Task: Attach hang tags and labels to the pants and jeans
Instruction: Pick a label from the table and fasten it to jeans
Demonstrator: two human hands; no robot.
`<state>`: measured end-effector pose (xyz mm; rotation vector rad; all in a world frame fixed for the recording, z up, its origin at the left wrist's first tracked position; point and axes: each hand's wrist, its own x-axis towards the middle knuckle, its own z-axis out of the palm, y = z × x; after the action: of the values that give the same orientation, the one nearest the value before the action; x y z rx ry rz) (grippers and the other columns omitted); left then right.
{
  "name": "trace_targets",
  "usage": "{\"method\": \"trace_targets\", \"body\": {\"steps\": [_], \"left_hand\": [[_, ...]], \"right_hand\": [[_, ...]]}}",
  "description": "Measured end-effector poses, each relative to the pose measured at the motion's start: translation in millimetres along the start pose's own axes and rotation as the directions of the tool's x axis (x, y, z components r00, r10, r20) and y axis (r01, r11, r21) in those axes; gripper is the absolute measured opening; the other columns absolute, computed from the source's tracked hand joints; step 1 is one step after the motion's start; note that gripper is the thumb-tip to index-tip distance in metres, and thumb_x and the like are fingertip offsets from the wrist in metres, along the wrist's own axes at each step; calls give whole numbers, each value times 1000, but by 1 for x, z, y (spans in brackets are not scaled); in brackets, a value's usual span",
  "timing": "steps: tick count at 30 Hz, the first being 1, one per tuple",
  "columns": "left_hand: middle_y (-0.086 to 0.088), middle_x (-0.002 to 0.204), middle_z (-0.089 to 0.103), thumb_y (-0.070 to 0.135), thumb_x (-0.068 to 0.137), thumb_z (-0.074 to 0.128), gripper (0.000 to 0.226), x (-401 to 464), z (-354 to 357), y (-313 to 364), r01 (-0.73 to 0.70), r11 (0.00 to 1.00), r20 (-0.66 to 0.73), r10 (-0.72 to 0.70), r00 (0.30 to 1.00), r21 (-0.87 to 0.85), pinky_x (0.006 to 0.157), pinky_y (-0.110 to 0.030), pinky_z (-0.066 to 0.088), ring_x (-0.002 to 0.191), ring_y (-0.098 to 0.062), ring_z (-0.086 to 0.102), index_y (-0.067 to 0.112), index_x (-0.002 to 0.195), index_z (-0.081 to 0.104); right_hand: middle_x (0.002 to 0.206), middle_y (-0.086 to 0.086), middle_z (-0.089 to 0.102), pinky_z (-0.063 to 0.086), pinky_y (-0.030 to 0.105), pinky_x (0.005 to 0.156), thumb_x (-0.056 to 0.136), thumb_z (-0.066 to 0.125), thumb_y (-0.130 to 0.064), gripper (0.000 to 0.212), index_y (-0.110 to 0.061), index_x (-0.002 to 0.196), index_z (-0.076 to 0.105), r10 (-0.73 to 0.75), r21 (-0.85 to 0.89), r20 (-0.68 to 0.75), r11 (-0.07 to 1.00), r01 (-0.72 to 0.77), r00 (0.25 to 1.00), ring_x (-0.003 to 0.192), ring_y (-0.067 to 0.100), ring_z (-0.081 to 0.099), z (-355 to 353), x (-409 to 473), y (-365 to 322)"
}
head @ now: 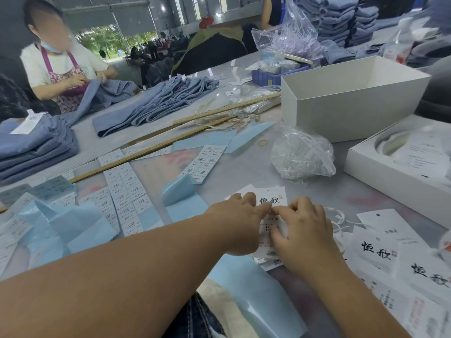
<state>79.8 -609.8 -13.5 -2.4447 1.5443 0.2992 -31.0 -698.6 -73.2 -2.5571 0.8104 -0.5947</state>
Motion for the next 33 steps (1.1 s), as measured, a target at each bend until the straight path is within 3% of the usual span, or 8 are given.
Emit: {"method": "trace_targets", "body": {"steps": [2, 7, 10, 17, 21, 24, 29, 33], "left_hand": [[-1, 149, 28, 31, 95, 48, 72, 0, -1, 0, 26, 999, 3, -26, 1000, -21, 93, -39, 40, 133, -24, 31, 27, 154, 7], [-2, 141, 33, 32, 96, 47, 53, -1, -4, 0, 24, 1000, 29, -24, 999, 0, 94, -42, 42, 128, -23, 35, 25, 146, 32], [-1, 141, 34, 31, 95, 47, 50, -1, -6, 1, 27, 1000, 40, -27, 999, 4, 94, -42, 43, 127, -23, 36, 27, 144, 36], [-1, 134, 40, 30, 94, 49, 39, -2, -8, 3, 39, 999, 16, -39, 999, 30, 83, -36, 42, 121, -21, 42, 21, 132, 47], [-1, 132, 42, 32, 93, 51, 39, -3, -8, 4, 58, 998, 11, -58, 998, 28, 80, -34, 40, 119, -21, 44, 20, 130, 47], [-1, 131, 43, 34, 93, 52, 40, -4, -9, 4, 65, 998, -2, -65, 998, 25, 79, -34, 41, 117, -21, 45, 20, 131, 45], [-1, 136, 36, 32, 93, 54, 47, -5, -8, 6, 29, 999, -41, -28, 999, 31, 75, -33, 38, 121, -22, 42, 27, 138, 41], [2, 140, 35, 29, 94, 52, 49, -3, -5, 6, -4, 1000, -29, 5, 1000, 30, 81, -36, 42, 125, -21, 39, 35, 140, 39]], "right_hand": [[101, -8, 27, 33, 35, 92, 90, 51, -38, 37, -35, 126, 57, 16, -17, 26, 1000, -16, 1000, 93, 12, 21, 0, 0, 1], [101, -9, 26, 29, 33, 90, 89, 52, -39, 35, -37, 123, 60, 26, -36, 33, 999, -25, 999, 92, 11, 16, 0, 1, 1], [103, -11, 26, 23, 31, 84, 89, 51, -38, 29, -42, 115, 63, -11, -52, 15, 999, 12, 1000, 95, 12, 20, -1, -1, -1], [120, -6, 31, 25, 33, 94, 90, 43, -42, 31, -40, 118, 57, 9, -120, 67, 993, -1, 998, 110, 18, 24, -1, -2, -4], [131, -7, 28, 22, 33, 97, 90, 44, -45, 36, -47, 125, 53, 16, -83, 100, 997, -8, 995, 117, 18, 20, -3, -2, -5], [134, -5, 27, 21, 35, 100, 88, 47, -52, 42, -41, 129, 49, 72, -91, 114, 994, -62, 991, 118, 18, 18, -6, -1, -2], [123, -4, 40, 30, 38, 97, 89, 46, -51, 44, -35, 130, 46, 98, -96, 154, 992, -84, 983, 117, 21, 32, -10, 0, -4], [131, 1, 48, 37, 39, 102, 92, 49, -46, 52, -27, 140, 41, 119, 0, 223, 993, -122, 968, 126, 25, 37, -12, 2, 0]]}}
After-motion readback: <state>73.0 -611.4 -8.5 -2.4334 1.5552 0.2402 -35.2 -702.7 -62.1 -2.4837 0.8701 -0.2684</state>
